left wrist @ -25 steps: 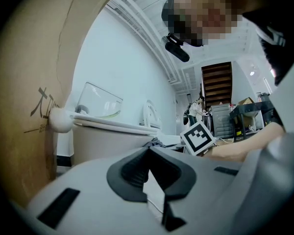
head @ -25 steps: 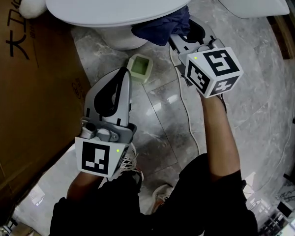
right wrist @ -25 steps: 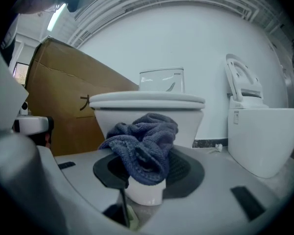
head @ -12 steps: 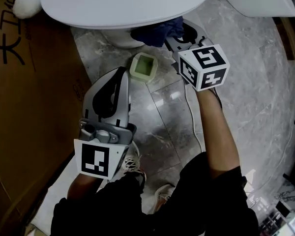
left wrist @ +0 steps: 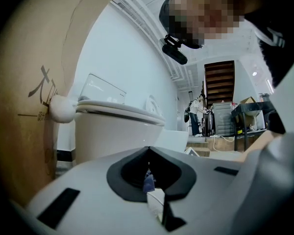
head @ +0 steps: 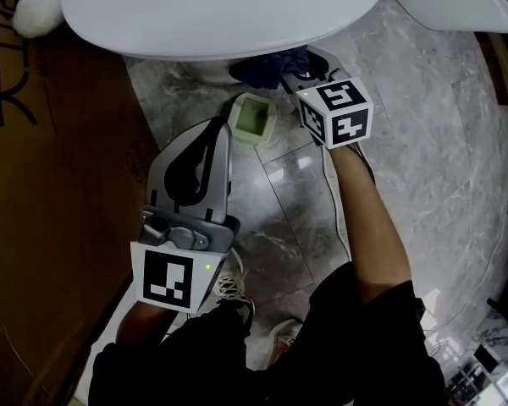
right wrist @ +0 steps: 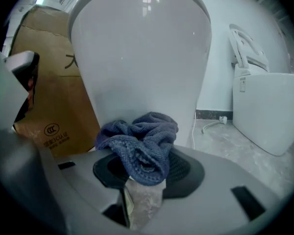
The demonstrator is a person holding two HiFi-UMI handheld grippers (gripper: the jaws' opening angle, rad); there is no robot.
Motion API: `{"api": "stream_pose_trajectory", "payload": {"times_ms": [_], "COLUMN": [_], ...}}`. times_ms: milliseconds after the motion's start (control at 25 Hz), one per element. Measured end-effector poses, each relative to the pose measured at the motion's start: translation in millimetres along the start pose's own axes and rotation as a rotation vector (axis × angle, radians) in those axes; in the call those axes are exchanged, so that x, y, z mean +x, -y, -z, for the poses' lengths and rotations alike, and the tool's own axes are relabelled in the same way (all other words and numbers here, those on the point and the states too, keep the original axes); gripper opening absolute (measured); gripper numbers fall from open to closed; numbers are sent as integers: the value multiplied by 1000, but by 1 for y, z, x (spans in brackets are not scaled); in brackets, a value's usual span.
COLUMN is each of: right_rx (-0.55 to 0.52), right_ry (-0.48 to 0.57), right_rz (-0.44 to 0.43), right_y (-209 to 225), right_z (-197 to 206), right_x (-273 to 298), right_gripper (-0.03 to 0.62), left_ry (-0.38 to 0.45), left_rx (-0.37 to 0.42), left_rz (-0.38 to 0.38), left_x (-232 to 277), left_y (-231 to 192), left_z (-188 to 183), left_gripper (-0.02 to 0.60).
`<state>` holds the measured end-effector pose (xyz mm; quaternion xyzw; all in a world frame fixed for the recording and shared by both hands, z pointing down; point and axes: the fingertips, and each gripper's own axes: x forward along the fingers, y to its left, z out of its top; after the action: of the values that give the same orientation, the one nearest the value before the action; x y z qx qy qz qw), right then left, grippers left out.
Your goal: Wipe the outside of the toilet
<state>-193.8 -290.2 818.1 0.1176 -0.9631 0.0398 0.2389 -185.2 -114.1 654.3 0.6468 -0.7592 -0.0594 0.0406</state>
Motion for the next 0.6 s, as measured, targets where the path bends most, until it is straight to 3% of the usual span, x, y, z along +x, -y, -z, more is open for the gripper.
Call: {"api": "stream_pose_trajectory", "payload": {"times_ms": [600], "right_rx": [56], "right_ry": [-220], "right_rz": [45], "right_y": [14], "right_z": [85], "right_x": [49], "right_gripper": [159], "left_ry": [-20], "left_rx": [6], "left_rz": [-8], "left_x": [-10], "left_y": [-11], "left_z": [4], "left_gripper": [9]}}
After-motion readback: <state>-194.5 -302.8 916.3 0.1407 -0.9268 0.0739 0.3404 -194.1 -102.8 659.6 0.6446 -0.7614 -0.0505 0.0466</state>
